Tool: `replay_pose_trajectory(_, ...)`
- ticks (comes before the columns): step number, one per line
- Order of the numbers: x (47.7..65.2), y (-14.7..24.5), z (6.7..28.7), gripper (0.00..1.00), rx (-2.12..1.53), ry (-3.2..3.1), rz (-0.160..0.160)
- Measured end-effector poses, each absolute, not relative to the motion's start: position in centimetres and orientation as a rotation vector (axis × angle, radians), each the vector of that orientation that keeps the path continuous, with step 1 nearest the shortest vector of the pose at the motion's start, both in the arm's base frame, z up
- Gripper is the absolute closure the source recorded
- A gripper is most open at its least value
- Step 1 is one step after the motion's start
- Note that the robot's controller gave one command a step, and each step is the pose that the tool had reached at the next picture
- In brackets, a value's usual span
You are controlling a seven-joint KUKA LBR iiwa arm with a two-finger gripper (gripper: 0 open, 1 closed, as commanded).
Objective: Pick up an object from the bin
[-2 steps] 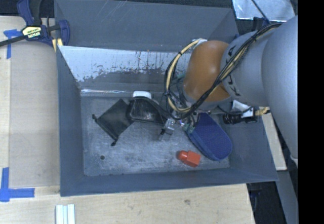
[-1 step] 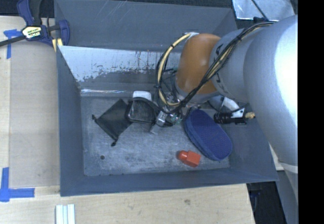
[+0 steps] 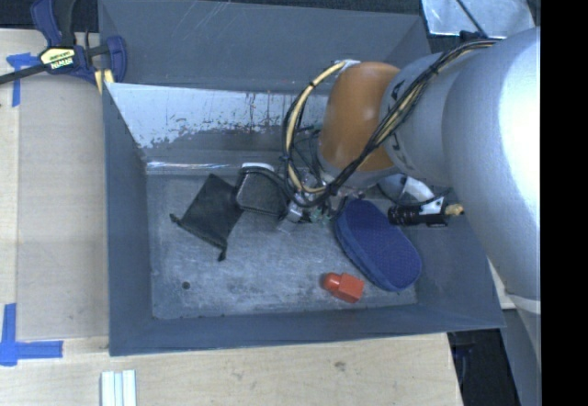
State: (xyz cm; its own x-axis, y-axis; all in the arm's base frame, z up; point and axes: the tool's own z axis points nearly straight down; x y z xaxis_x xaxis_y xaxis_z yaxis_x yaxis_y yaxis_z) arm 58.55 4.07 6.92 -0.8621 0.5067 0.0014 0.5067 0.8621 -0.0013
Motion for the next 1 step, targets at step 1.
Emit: replay_pose_trajectory(1,60.44,4.25,6.83,1.0,-0.877,-2.992,0.01)
